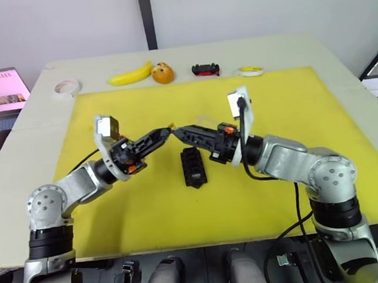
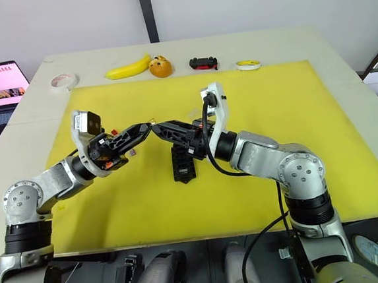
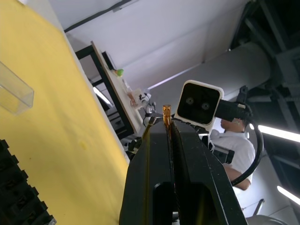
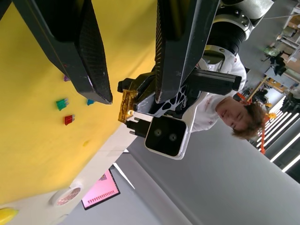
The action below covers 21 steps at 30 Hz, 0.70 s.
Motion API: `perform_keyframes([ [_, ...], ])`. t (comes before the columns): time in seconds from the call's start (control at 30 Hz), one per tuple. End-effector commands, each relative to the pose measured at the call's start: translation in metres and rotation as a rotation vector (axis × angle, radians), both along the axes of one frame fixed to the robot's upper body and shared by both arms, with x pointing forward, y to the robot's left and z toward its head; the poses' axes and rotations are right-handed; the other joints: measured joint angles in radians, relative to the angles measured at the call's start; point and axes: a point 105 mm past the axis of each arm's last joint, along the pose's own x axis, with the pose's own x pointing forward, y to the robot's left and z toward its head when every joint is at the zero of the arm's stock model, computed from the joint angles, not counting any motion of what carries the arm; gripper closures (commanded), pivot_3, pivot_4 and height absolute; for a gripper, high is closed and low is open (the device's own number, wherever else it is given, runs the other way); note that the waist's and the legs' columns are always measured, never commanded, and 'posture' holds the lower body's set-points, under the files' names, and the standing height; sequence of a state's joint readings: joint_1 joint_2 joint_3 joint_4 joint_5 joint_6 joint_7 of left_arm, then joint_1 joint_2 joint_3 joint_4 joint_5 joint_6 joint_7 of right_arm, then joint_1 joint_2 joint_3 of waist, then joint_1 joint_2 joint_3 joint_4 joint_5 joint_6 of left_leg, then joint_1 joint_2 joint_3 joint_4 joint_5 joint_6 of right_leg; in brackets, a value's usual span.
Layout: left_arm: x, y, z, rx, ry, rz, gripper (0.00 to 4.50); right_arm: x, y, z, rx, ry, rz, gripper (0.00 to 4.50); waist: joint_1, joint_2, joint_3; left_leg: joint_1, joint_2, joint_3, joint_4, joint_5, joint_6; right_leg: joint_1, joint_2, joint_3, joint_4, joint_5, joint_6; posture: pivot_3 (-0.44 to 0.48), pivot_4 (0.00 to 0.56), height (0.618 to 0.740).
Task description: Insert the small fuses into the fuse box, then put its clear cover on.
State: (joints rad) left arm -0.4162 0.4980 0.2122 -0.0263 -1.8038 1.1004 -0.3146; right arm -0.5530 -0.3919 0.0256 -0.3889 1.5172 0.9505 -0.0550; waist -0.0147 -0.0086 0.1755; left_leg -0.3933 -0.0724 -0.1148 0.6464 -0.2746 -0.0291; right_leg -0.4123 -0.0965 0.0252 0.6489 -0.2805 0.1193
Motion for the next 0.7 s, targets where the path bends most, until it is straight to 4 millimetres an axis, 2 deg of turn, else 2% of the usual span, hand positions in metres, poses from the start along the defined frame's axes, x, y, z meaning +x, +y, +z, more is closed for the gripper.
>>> perform_keyframes([
  [0.03,-0.005,-0.005,0.019,-0.028,-0.067,-0.022,4.50,-0.003,0.001,0.013,0.028,-0.038,0.014,2.98,0.000,0.000,0.000,0.000,0.000,0.000,0.000,0.000,0.000,0.000,0.000,0.000,0.000,0.000,0.000,0.000,0.150,0.740],
  [0.3,-0.007,-0.009,0.022,-0.026,-0.062,-0.023,4.50,-0.005,0.001,0.018,0.058,-0.041,0.024,2.98,0.000,0.000,0.000,0.000,0.000,0.000,0.000,0.000,0.000,0.000,0.000,0.000,0.000,0.000,0.000,0.000,0.150,0.740],
  [0.6,-0.010,-0.022,0.039,-0.024,-0.077,-0.016,4.50,-0.012,-0.007,0.023,0.091,-0.038,0.044,2.98,0.001,0.000,0.000,0.000,0.000,0.000,0.000,0.000,0.000,0.000,0.000,0.000,0.000,0.000,0.000,0.000,0.150,0.740],
  [0.7,-0.009,-0.027,0.042,-0.023,-0.084,-0.014,4.50,-0.008,-0.010,0.023,0.096,-0.027,0.026,2.98,0.001,0.000,0.000,0.000,0.000,0.000,0.000,0.000,0.000,0.000,0.000,0.000,0.000,0.000,0.000,0.000,0.150,0.740],
])
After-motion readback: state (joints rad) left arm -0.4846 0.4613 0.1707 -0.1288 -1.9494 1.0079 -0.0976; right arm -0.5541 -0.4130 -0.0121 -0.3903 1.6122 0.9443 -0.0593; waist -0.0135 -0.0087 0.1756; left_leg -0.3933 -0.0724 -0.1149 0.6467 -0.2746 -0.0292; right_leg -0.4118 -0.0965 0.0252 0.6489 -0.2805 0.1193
